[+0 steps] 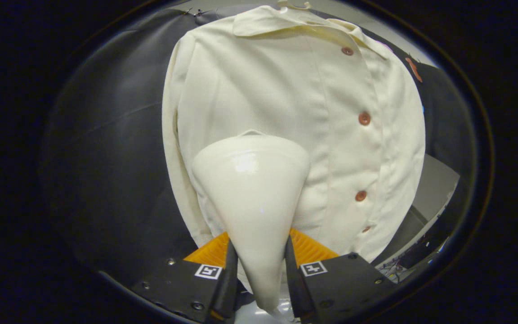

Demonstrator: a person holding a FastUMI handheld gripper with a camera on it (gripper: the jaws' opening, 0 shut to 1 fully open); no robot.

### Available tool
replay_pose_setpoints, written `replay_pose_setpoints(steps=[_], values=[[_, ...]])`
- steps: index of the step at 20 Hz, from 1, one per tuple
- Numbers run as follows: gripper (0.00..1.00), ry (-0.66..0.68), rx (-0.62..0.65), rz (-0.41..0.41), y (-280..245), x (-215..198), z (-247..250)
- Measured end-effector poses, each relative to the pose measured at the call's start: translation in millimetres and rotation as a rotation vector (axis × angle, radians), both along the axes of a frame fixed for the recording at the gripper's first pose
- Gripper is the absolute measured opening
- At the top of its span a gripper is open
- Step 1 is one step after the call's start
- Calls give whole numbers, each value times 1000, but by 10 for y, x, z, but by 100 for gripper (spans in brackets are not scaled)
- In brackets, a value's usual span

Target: Iron the clothes twice with a garment steamer, once on the left side and once on the right side.

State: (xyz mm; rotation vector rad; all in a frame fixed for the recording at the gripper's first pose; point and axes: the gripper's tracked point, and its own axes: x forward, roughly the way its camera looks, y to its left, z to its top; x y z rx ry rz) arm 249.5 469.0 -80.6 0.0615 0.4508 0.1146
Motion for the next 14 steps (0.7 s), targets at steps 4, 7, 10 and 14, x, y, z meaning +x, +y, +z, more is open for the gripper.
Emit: replay_pose_setpoints(steps=[4,7,10,14], values=[[49,65,-12,16,2,-31,-388],[49,116,-22,31,-3,-44,-681],[49,155,-40,35,-19,-59,-902],[49,205,-35,50,-37,-92,-1066]])
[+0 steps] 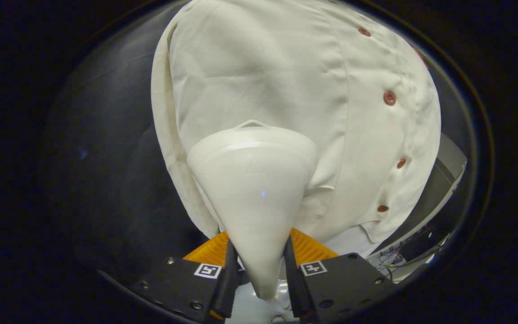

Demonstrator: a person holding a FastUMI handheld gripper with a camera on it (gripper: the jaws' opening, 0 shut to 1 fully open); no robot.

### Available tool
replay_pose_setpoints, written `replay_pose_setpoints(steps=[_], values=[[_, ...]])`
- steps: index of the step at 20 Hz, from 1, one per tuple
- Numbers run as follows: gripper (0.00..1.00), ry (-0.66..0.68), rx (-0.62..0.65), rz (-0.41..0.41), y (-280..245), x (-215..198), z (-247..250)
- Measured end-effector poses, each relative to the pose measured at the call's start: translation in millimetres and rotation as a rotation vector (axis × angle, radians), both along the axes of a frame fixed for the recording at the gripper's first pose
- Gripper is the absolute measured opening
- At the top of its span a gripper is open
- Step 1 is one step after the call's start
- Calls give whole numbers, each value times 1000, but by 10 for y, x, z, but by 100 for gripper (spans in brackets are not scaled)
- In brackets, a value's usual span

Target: Iron the clothes twice with a garment steamer, once on the left side and once on the right side.

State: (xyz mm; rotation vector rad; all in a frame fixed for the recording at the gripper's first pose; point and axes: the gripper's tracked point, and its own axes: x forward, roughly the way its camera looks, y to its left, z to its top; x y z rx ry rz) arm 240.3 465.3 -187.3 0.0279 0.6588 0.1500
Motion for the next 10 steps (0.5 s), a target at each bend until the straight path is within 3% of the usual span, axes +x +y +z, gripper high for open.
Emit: replay_pose_setpoints(steps=[10], values=[[49,104,-18,16,-176,-84,-547]])
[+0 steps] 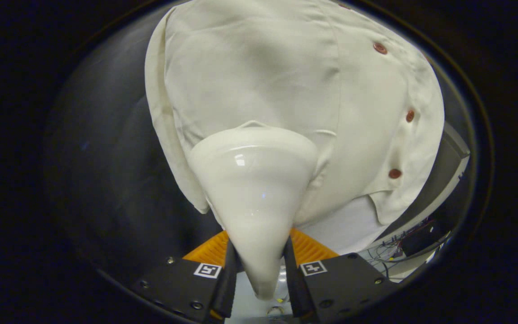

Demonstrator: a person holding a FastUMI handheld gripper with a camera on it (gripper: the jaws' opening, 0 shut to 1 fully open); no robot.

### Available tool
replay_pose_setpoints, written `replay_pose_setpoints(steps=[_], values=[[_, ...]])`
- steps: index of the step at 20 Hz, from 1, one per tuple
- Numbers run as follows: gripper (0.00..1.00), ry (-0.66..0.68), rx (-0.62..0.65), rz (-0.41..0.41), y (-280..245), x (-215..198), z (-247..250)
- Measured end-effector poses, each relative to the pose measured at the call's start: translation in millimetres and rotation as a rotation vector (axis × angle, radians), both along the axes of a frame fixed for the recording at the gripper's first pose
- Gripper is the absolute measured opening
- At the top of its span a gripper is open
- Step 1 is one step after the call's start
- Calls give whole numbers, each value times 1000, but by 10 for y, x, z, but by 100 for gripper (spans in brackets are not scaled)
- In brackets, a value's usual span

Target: Iron the clothes twice with a garment steamer, once on the left side and once on the right side.

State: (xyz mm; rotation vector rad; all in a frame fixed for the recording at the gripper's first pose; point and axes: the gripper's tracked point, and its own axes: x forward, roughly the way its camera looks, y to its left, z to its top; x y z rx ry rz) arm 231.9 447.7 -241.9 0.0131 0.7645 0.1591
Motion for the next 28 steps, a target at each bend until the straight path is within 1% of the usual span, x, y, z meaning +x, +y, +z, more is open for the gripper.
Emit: replay_pose_setpoints(steps=[3,5,7,9,12,16,20,21,24,26,28], values=[[49,-5,-18,30,-26,-15,-167],[49,-14,-17,79,-19,-40,-213],[49,-24,16,113,-45,-120,-152],[50,-52,45,120,-194,-300,33],[49,-111,82,134,-475,-503,435],[49,-195,86,158,-852,-674,1136],[49,-301,89,190,-1221,-870,1976],[49,-330,91,196,-1294,-958,2251],[49,-388,82,189,-1528,-1158,2922],[48,-439,78,166,-1670,-1076,3255],[48,-463,77,130,-1784,-888,3477]])
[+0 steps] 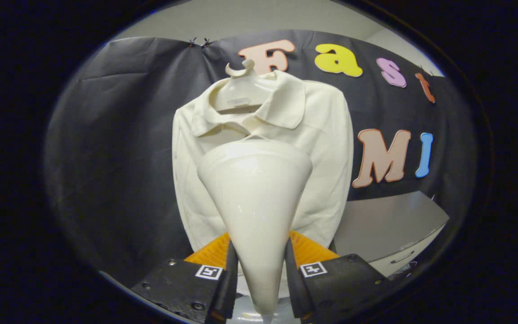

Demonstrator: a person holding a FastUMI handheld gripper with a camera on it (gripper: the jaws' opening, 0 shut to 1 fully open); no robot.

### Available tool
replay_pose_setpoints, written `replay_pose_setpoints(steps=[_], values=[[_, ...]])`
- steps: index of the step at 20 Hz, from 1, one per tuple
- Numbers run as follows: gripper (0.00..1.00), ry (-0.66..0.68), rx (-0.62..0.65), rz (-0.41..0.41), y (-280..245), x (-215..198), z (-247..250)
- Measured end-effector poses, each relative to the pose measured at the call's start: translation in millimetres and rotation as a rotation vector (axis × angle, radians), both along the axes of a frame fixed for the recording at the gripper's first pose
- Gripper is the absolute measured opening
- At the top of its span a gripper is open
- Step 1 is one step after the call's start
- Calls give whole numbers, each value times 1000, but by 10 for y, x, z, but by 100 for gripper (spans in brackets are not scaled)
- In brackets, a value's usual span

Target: Iron the clothes twice with a garment steamer, once on the left side and once on the right side.

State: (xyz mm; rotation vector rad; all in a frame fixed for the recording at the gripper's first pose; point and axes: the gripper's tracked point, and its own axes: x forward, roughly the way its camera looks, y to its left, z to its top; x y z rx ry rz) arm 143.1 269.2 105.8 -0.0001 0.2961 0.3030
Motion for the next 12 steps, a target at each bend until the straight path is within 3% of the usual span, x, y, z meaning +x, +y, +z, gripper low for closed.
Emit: replay_pose_setpoints(steps=[6,12], values=[[48,8,-13,-81,-276,633,497],[49,28,-35,-135,-338,980,496]])
